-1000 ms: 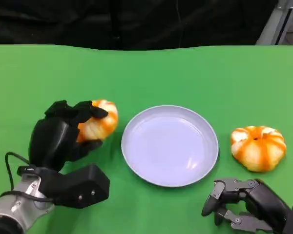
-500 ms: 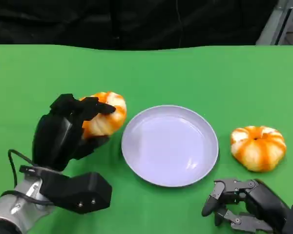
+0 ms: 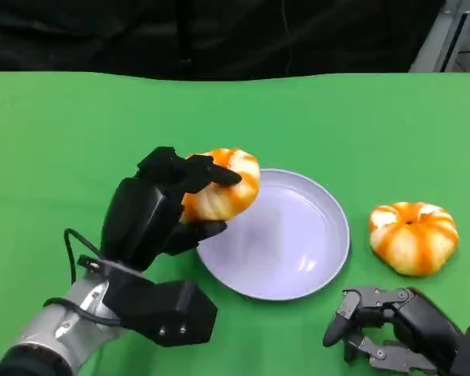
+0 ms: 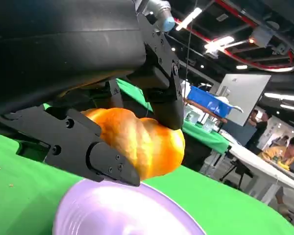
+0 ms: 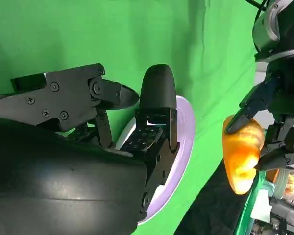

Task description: Grasp the bread from the table and place it into the plate.

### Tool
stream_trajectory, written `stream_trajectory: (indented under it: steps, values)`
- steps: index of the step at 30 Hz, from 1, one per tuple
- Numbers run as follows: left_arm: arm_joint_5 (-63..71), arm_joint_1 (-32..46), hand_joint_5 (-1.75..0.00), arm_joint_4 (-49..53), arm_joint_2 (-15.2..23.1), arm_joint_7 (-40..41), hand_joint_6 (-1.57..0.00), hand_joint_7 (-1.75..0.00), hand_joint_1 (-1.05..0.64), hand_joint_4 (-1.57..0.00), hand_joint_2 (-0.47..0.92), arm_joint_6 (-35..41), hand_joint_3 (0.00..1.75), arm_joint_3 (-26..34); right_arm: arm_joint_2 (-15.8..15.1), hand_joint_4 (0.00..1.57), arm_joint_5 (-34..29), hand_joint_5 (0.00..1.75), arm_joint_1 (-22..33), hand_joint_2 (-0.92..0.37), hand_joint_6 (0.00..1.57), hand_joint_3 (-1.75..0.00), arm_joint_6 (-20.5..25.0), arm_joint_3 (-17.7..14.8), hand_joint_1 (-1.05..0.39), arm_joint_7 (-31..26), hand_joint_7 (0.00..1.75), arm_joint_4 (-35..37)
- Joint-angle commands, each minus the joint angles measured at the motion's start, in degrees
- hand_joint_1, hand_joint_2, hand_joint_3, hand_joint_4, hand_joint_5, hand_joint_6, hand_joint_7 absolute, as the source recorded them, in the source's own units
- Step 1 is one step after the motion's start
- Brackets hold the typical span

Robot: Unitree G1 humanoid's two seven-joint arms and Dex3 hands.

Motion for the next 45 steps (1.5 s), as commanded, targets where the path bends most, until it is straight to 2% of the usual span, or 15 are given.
stream_trajectory:
  steps: [1, 12, 15, 24, 28, 34, 39, 45]
  values:
    - [-0.2, -2.6, -1.43, 1.8, -1.3, -1.7, -0.71, -0.91, -0.12, -0.56, 0.91, -0.3, 0.00, -0.4, -0.4, 0.73, -0.6, 1.50, 0.1, -0.92, 0.83, -0.47, -1.6, 0.0, -0.02, -0.8, 1.06, -0.4]
    - [-2.0, -6.2, -1.43, 5.1, -4.4, -7.5, -0.70, -0.90, -0.11, -0.54, 0.90, -1.6, 0.01, -0.9, -0.4, 0.73, -0.5, 1.50, 0.2, -0.92, 0.83, -0.46, -1.7, 0.2, -0.02, -0.4, 1.07, -0.3]
    - [-2.6, -7.3, -1.38, 7.0, -5.7, -9.6, -0.74, -0.81, -0.11, -0.56, 0.89, -1.2, 0.00, -1.4, -0.3, 0.73, -0.3, 1.52, 0.2, -0.92, 0.82, -0.46, -1.5, 0.4, -0.03, -0.1, 1.09, -0.2]
    - [-3.1, -8.1, -1.35, 8.8, -6.9, -12.6, -0.74, -0.78, -0.13, -0.54, 0.90, -0.5, 0.00, -1.5, -0.4, 0.74, -0.4, 1.53, -0.2, -0.92, 0.82, -0.45, -2.3, 0.5, -0.04, 0.1, 1.10, 0.5]
    - [-5.9, -9.5, -1.39, 11.8, -9.3, -17.3, -0.70, -0.86, -0.12, -0.51, 0.90, 0.9, 0.00, -0.8, -0.3, 0.74, -0.3, 1.53, -0.2, -0.91, 0.83, -0.45, -1.8, 0.6, -0.04, 0.2, 1.10, 0.4]
    - [-6.4, -11.3, -1.37, 15.1, -10.1, -20.1, -0.69, -0.89, -0.09, -0.50, 0.90, 1.9, 0.00, -0.7, -0.2, 0.76, -0.8, 1.54, 0.0, -0.91, 0.83, -0.45, -1.2, 0.9, -0.03, -0.2, 1.09, -0.3]
    - [-5.6, -12.7, -1.27, 18.3, -10.3, -20.1, -0.74, -0.77, -0.08, -0.55, 0.89, 2.4, 0.00, -1.5, -0.3, 0.75, -1.1, 1.55, 0.4, -0.91, 0.82, -0.46, -0.6, 1.1, -0.02, -0.7, 1.08, -1.3]
    - [-4.9, -13.5, -1.31, 21.0, -10.5, -19.5, -0.75, -0.76, -0.09, -0.53, 0.91, 2.8, 0.00, -2.5, -0.4, 0.73, -1.4, 1.55, 0.5, -0.91, 0.81, -0.48, -0.8, 1.4, -0.02, -1.0, 1.10, -1.8]
